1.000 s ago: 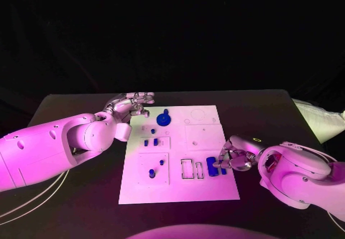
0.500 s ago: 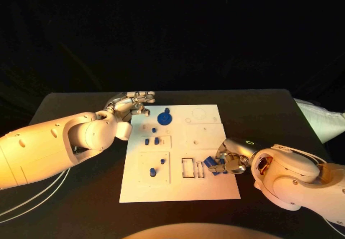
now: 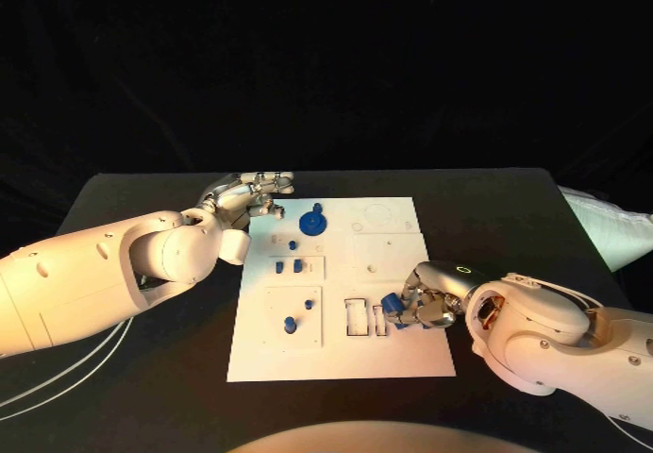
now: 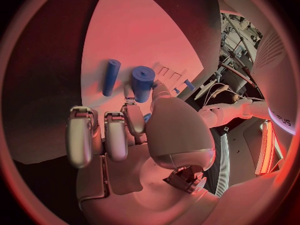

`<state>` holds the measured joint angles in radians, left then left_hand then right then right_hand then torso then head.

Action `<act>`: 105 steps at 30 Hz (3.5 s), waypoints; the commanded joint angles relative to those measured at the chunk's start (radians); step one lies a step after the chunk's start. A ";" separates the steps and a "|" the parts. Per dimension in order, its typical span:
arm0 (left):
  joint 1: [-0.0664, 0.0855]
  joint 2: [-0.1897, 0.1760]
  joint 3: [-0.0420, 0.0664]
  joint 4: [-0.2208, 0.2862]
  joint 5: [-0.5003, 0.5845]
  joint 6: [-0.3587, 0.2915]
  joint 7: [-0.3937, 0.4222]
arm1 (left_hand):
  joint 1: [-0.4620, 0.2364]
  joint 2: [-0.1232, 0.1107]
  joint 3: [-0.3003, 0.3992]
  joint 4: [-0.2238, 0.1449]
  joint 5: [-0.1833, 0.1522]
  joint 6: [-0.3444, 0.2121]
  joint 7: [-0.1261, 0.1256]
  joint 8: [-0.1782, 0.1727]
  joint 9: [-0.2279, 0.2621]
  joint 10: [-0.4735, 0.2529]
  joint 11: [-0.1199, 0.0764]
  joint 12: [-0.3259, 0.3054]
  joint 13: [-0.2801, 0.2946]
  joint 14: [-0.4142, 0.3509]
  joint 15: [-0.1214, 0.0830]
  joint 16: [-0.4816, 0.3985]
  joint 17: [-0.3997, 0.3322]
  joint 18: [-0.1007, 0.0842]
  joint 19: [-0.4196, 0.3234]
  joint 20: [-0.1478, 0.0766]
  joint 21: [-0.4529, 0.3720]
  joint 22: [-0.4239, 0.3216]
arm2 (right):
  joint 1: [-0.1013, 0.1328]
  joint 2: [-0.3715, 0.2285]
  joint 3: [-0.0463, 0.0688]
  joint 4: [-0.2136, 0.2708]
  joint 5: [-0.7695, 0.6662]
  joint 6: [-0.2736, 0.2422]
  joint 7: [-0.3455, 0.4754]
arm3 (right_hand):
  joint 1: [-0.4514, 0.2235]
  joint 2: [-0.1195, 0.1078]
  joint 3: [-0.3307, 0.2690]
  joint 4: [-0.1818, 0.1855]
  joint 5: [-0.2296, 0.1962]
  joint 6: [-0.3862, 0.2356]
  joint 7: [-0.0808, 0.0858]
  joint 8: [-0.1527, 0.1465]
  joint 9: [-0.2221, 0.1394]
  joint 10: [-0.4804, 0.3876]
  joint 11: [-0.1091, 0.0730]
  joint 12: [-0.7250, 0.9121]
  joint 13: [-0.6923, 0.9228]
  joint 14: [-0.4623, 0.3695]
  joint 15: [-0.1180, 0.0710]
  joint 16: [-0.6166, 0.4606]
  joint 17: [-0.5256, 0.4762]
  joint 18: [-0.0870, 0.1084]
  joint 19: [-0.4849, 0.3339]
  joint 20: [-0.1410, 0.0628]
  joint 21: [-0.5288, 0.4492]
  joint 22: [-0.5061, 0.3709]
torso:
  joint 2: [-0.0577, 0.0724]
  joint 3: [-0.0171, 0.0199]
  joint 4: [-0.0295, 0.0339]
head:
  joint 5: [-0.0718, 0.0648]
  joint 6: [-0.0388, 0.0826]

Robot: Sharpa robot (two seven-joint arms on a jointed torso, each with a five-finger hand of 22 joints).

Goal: Assemble the parts on the task board

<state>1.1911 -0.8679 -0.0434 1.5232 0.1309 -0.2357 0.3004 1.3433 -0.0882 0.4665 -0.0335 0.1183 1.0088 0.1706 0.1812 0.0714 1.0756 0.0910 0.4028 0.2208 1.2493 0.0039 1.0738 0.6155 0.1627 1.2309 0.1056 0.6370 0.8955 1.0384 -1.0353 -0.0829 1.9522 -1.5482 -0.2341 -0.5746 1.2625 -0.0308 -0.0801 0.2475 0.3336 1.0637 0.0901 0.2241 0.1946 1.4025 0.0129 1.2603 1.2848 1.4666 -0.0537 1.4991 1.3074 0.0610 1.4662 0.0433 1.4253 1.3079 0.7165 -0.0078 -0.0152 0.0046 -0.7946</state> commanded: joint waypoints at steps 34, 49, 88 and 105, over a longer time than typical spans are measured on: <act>0.000 0.002 0.001 0.010 -0.003 0.019 0.004 | 0.002 0.003 0.000 -0.006 0.002 -0.010 0.000 0.004 -0.001 -0.010 -0.003 0.008 0.002 -0.007 0.002 0.002 -0.001 0.015 -0.009 0.000 -0.009 -0.002 | 0.010 0.051 0.001 0.038 0.322 -0.102 0.017 | 0.011 0.055 -0.030 0.039 0.157 0.023 -0.014 0.009 0.050 0.025 -0.016 0.008 0.035 0.081 -0.019 0.010 0.133 -0.009 0.018 -0.012 0.012 0.021 | 0.000 -0.0010 -0.0003 | 0.008 -0.001; 0.000 0.003 0.001 0.011 -0.003 0.018 0.004 | 0.002 0.003 0.000 -0.006 0.002 -0.010 0.000 0.004 -0.001 -0.010 -0.003 0.008 0.002 -0.007 0.002 0.002 -0.001 0.015 -0.009 0.000 -0.009 -0.002 | 0.007 0.090 0.001 0.015 0.284 -0.070 -0.003 | -0.057 0.066 -0.069 0.041 0.092 0.031 -0.018 0.010 0.069 0.030 -0.019 0.004 0.042 0.081 -0.021 0.012 0.137 -0.010 0.020 -0.013 0.015 0.025 | 0.000 -0.0008 -0.0010 | 0.014 -0.004; 0.000 0.001 0.001 0.008 -0.003 0.019 0.003 | 0.003 0.004 0.001 -0.008 0.002 -0.012 0.000 0.007 -0.001 -0.013 -0.003 0.013 0.003 -0.008 0.003 0.003 -0.002 0.015 -0.009 0.001 -0.011 -0.003 | -0.005 0.092 0.002 0.008 0.127 -0.092 0.005 | 0.130 0.086 -0.075 -0.179 -0.238 0.032 -0.020 0.001 0.132 0.024 -0.022 -0.055 0.035 0.082 -0.024 0.016 0.148 -0.011 0.020 -0.016 0.015 0.034 | -0.001 -0.0009 -0.0030 | 0.014 -0.010; 0.000 0.003 0.001 0.006 -0.003 0.017 0.002 | 0.003 0.004 0.001 -0.008 0.002 -0.012 0.000 0.007 -0.001 -0.013 -0.003 0.013 0.003 -0.008 0.003 0.003 -0.002 0.015 -0.009 0.001 -0.011 -0.003 | 0.079 -0.122 0.008 0.078 0.227 -0.060 0.034 | 0.118 0.114 -0.056 -0.169 -0.129 -0.019 0.002 -0.061 0.109 -0.010 -0.007 -0.144 -0.014 0.083 -0.012 0.017 0.153 -0.010 0.017 -0.007 0.011 0.029 | 0.001 -0.0012 -0.0037 | -0.012 0.001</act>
<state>1.1908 -0.8667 -0.0434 1.5275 0.1308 -0.2341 0.2979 1.3433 -0.0882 0.4665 -0.0335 0.1182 1.0018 0.1707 0.1849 0.0713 1.0685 0.0909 0.4097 0.2225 1.2459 0.0074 1.0738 0.6140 0.1627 1.2309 0.1056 0.6310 0.8930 1.1169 -1.1533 -0.0746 2.0277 -1.3177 -0.3267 -0.5502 1.3546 0.0664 -0.1420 0.0807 0.2088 1.0498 0.0926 0.1658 0.3052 1.3943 0.0064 1.1177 1.3716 1.4646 -0.0734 1.5105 1.3081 0.0612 1.4660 0.0361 1.4368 1.3076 0.7158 -0.0087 -0.0179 -0.0035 -0.7958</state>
